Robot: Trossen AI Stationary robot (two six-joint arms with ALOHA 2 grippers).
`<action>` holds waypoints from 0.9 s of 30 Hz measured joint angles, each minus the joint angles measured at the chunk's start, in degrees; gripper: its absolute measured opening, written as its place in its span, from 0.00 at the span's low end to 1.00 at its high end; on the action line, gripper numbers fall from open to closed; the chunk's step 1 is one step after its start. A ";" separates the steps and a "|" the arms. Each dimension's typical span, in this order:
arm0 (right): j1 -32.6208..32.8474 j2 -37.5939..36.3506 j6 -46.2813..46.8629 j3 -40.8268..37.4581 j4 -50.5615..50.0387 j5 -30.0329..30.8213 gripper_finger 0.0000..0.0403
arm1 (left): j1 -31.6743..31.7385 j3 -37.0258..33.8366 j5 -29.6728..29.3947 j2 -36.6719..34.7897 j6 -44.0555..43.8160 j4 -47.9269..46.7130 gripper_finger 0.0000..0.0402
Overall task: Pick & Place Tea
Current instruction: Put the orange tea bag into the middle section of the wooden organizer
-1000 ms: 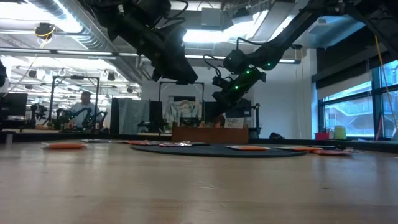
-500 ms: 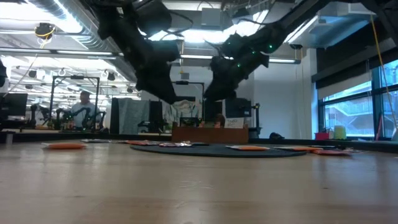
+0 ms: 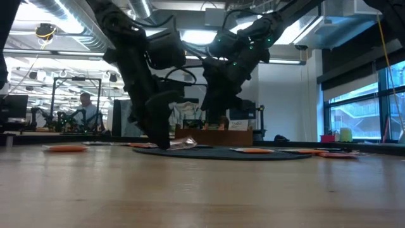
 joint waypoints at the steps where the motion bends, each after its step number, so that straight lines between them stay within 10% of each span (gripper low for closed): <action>1: 0.28 0.00 0.97 0.00 -0.26 -0.02 0.38 | -0.17 0.13 0.45 0.39 -0.54 0.34 0.24; 27: 3.31 6.74 5.37 0.11 3.31 0.62 0.38 | -1.03 -0.01 0.05 1.34 -0.13 4.00 0.24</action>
